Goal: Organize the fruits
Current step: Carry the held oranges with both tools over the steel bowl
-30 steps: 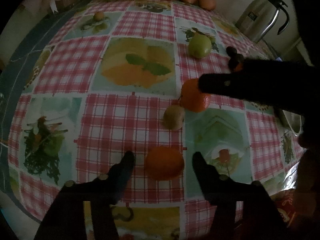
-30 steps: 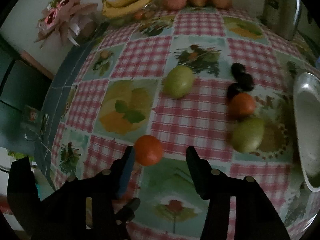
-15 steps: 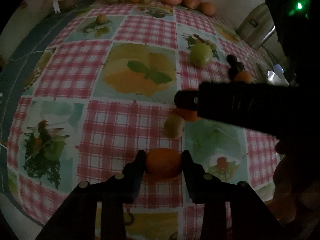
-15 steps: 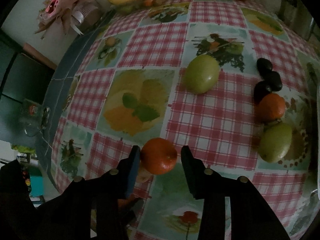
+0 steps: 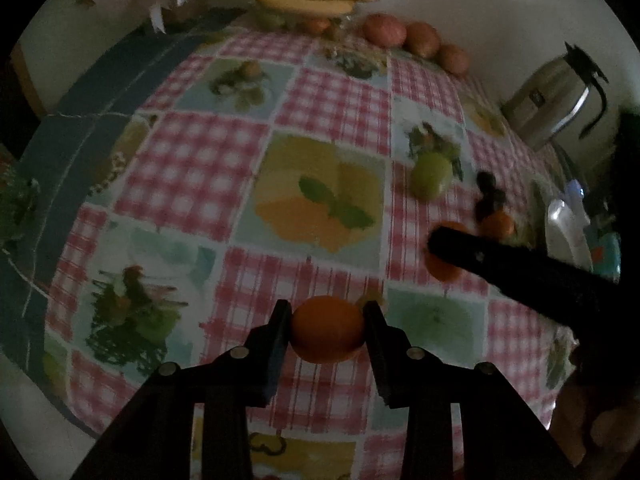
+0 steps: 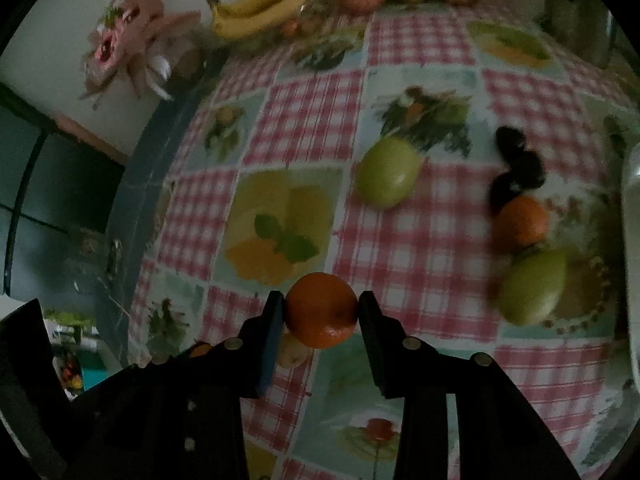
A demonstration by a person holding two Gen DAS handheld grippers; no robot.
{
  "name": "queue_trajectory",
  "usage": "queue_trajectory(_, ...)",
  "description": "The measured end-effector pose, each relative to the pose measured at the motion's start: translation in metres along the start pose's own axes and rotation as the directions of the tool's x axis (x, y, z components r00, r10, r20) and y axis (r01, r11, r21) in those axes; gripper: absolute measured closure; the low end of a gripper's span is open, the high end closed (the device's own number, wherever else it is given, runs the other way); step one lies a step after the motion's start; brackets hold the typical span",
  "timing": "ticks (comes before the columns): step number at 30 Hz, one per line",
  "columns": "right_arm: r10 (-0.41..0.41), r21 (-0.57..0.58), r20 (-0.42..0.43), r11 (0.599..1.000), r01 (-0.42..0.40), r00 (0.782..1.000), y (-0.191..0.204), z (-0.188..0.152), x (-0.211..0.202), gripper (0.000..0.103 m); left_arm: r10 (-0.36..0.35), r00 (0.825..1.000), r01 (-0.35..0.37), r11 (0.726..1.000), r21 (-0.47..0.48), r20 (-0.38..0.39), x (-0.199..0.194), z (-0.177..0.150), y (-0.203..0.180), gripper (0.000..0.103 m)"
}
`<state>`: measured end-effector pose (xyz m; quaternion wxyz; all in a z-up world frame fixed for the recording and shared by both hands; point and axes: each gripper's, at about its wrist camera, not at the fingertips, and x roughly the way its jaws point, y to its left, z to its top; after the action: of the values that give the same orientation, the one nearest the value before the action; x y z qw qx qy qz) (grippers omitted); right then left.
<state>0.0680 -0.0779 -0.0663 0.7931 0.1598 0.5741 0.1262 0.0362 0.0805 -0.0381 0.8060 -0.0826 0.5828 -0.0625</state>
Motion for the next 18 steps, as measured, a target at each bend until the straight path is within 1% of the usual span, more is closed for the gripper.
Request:
queue_trajectory(5, -0.025, 0.008, 0.044, 1.000, 0.025, 0.999, -0.009, 0.008, -0.027, 0.063, 0.014, 1.000, -0.013, 0.999, -0.051, 0.025, -0.012, 0.020, -0.011, 0.064)
queue_trajectory(10, -0.056, 0.034, 0.096, 0.998, 0.053, 0.994, -0.022, 0.016, -0.055, 0.063, 0.009, 0.999, -0.005, 0.997, -0.080, 0.046, -0.022, 0.041, -0.036, 0.064)
queue_trajectory(11, -0.069, 0.045, 0.101, 0.997, 0.065, 0.993, -0.026, 0.016, -0.059, 0.063, 0.009, 0.999, -0.005, 0.996, -0.084, 0.051, -0.024, 0.046, -0.042, 0.064)
queue_trajectory(15, -0.172, 0.097, 0.119, 0.982, 0.161, 0.978, -0.049, 0.022, -0.076, 0.063, 0.002, 0.998, 0.004, 0.996, -0.092, 0.060, -0.024, 0.061, -0.066, 0.064)
queue_trajectory(18, -0.192, 0.161, 0.119, 0.972, 0.172, 0.974, -0.074, 0.024, -0.087, 0.063, -0.016, 0.998, 0.020, 0.996, -0.090, 0.053, -0.019, 0.068, -0.089, 0.064)
